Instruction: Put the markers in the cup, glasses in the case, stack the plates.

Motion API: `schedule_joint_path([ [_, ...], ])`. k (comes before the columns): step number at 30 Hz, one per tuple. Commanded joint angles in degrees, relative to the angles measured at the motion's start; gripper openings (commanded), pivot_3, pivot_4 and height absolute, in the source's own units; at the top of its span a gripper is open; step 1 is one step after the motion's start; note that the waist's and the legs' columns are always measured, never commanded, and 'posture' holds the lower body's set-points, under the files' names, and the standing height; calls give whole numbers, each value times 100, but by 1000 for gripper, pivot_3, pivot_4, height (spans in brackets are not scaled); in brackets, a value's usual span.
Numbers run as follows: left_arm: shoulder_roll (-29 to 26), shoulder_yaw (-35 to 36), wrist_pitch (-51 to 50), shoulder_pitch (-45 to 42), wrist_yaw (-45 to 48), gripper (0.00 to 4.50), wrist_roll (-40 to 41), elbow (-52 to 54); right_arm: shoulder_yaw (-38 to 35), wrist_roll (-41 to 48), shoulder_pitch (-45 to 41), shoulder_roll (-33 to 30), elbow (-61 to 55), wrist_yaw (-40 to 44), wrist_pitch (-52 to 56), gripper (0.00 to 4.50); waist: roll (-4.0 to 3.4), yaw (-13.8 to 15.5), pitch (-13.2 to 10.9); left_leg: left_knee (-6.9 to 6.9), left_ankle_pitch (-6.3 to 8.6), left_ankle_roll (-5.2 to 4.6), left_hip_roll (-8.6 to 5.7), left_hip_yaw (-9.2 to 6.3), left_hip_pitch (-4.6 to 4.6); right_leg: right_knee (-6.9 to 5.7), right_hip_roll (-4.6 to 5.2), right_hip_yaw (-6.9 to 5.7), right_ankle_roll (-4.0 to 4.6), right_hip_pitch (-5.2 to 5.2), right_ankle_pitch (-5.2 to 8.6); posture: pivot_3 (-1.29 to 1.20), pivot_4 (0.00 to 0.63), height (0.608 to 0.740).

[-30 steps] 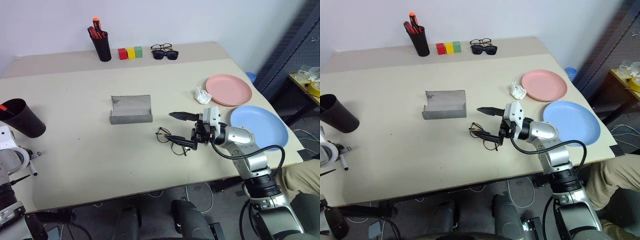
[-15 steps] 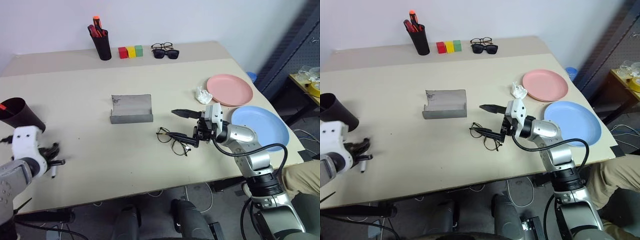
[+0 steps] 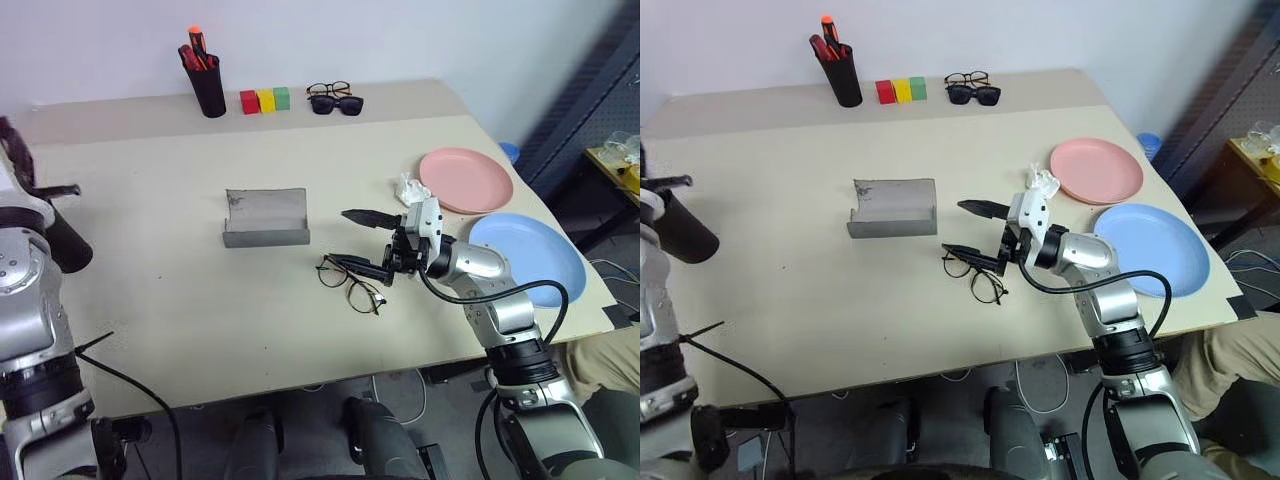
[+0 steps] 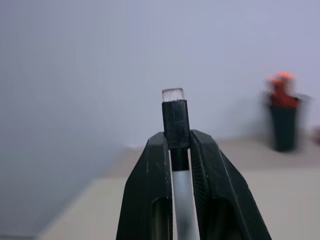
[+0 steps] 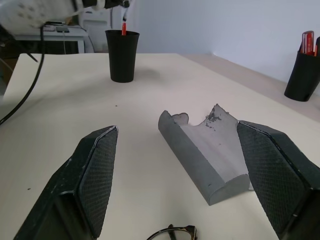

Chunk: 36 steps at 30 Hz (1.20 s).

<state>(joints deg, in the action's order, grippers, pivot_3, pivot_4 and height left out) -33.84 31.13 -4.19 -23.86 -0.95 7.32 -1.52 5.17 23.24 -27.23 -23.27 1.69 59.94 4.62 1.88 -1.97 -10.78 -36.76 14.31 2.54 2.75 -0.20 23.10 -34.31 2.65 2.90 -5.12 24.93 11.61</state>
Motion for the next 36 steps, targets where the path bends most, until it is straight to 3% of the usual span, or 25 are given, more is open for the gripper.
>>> schedule_joint_path([
  [1, -292, 127, 1370, -339, -333, 57, -412, -946, -139, 21, -68, 33, -107, -87, -111, 3865, 0, 7, 0, -3, 0, 0, 0, 0, 3, 0, 0, 0, -2, 1, -2, 0, 150, 740],
  [7, -515, 16, 2619, -646, -747, 57, -726, -2366, -138, 25, -1, 30, -229, -198, -84, 3865, 0, 8, 0, -30, 0, 1, 0, 4, 8, -1, 4, 0, -20, -6, -19, 0, 150, 740],
  [16, -521, -169, 3269, -631, -1104, 57, -899, -3374, -153, 33, -31, -5, -314, -287, -11, 3865, 0, 66, 0, -33, -1, 2, 0, 4, 7, -6, 3, -1, -40, -6, -32, 0, 150, 740],
  [36, -103, -431, 3081, -80, -1211, 57, -827, -2978, -191, 44, 95, -91, -354, -243, -24, 3865, 1, 118, 1, -36, -2, 3, 2, 6, 5, -14, 2, -1, -41, -7, -33, 0, 150, 740],
])
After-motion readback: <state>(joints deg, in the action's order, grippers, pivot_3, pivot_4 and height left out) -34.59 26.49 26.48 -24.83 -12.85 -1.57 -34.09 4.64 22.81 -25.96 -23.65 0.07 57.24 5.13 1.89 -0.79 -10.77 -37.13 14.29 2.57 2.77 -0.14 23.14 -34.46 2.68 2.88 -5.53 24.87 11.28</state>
